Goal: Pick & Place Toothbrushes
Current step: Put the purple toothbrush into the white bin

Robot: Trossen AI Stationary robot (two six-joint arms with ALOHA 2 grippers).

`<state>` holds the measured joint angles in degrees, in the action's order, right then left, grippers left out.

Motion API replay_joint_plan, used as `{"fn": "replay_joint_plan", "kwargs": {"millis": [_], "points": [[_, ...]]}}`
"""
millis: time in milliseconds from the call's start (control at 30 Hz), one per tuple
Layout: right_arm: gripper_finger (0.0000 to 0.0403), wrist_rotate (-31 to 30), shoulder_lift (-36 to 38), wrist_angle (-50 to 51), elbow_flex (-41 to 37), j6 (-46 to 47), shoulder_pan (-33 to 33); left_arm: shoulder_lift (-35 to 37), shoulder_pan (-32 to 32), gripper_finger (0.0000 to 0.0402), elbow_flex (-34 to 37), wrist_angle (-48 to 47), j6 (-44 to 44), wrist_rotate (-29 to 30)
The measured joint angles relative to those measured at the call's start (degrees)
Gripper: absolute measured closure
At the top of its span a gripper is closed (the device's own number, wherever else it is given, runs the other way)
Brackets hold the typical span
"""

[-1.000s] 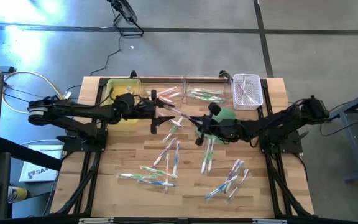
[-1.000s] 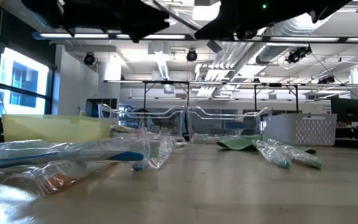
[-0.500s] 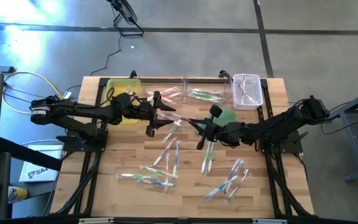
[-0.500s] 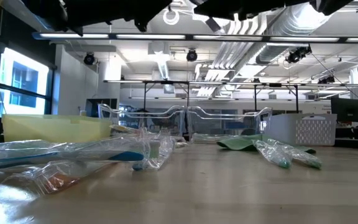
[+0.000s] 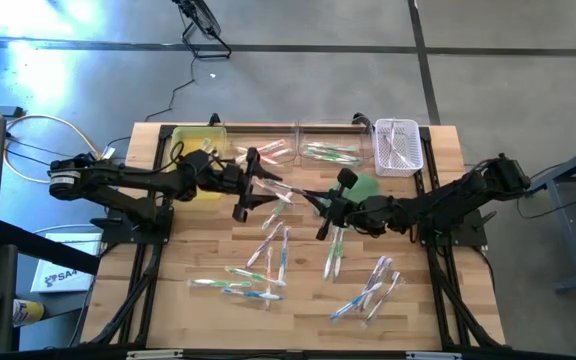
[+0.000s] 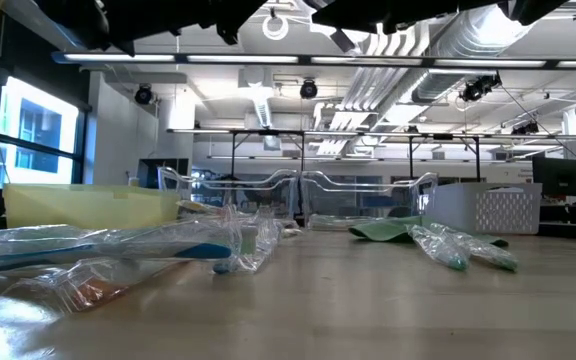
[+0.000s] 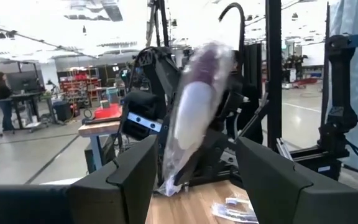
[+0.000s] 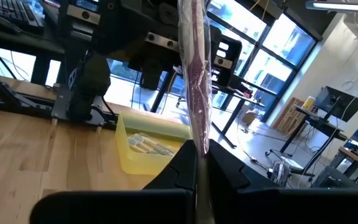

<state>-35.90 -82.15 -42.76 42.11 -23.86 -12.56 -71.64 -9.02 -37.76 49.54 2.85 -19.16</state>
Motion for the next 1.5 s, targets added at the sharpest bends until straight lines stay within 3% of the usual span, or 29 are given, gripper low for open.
{"fn": "replay_joint_plan", "kwargs": {"millis": [233,300,433,500,567,700,900,1233,1367,1500], "points": [[0.0395,-0.8,0.0,-0.2,0.0,0.0,0.0,0.0,0.0,0.0190,0.0,-2.3,3.4,0.0],[0.0395,-6.5,0.0,-0.1,0.0,-0.2,-0.5,0.0,0.0,0.0190,0.0,-2.6,3.4,0.2],[0.0395,-25.9,1.7,0.4,0.0,-5.5,-2.0,0.0,0.0,0.0190,0.0,-3.4,3.4,0.1],[0.0395,-32.2,3.5,0.4,0.0,-7.3,-2.0,0.0,0.0,0.0190,0.0,-3.5,3.4,0.1],[0.0395,-36.3,5.7,1.6,0.0,-7.6,-2.0,0.0,0.0,0.0190,0.0,-3.6,3.4,0.1],[0.0395,-38.5,10.2,4.4,0.0,-7.5,-1.8,0.0,0.0,0.0190,0.0,-4.4,3.5,0.0],[0.0395,-32.5,15.3,14.5,0.0,-0.6,1.9,0.0,0.0,0.0190,0.0,-4.7,6.0,-4.6],[0.0395,-13.5,22.4,58.3,2.2,37.7,17.0,0.0,0.0,0.0190,0.0,-4.7,5.9,-6.0],[0.0395,-8.2,22.6,76.0,6.9,47.2,23.6,0.0,0.0,0.0190,0.0,-4.7,5.9,-6.0],[0.0395,-3.1,22.6,87.4,10.4,52.9,29.6,0.0,0.0,0.0190,0.0,-4.7,7.2,-5.9]]}}
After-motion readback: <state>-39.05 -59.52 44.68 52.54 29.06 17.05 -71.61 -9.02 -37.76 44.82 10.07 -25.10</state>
